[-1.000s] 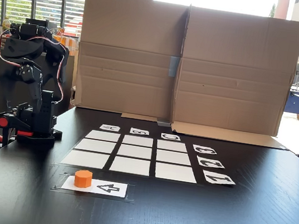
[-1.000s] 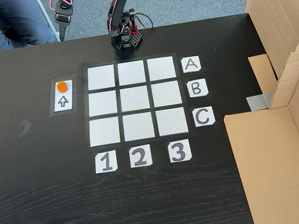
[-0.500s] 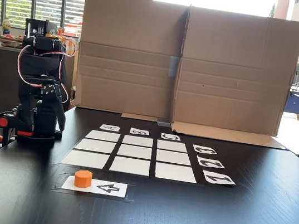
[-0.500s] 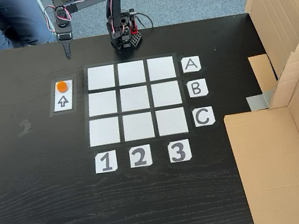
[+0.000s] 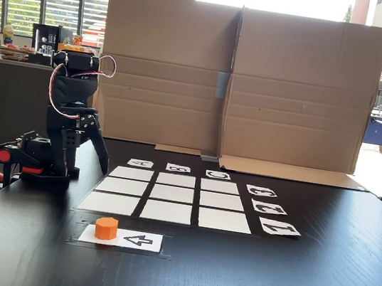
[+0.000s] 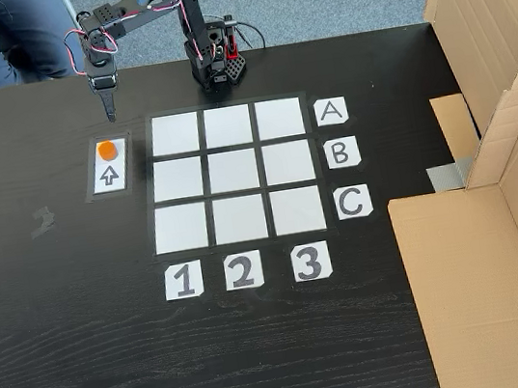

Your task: Pick up the round, orange token and place it in the grid on square A1.

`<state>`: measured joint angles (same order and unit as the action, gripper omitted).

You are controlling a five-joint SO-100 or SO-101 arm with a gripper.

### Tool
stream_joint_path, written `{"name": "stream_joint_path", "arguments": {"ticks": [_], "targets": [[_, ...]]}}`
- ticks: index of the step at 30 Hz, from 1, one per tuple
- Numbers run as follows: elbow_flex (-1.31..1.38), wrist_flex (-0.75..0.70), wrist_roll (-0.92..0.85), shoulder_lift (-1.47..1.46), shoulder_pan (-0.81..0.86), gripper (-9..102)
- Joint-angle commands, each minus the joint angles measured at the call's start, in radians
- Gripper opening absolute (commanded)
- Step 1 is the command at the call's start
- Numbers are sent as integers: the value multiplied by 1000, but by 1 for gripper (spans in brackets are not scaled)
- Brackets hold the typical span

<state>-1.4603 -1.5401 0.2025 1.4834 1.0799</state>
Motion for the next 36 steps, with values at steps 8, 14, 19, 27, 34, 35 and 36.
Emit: {"name": "stream_joint_path", "arguments": {"ticks": [8, 14, 19, 27, 34, 35, 36], "targets": [[106, 6, 29, -101, -77, 32], [152, 6, 31, -173, -89, 32], [195, 8, 38, -247, -91, 33], [259, 15, 40, -334, -106, 34], [348, 15, 58, -439, -112, 33], [359, 15, 60, -451, -112, 33], [370, 15, 60, -462, -110, 33]]}}
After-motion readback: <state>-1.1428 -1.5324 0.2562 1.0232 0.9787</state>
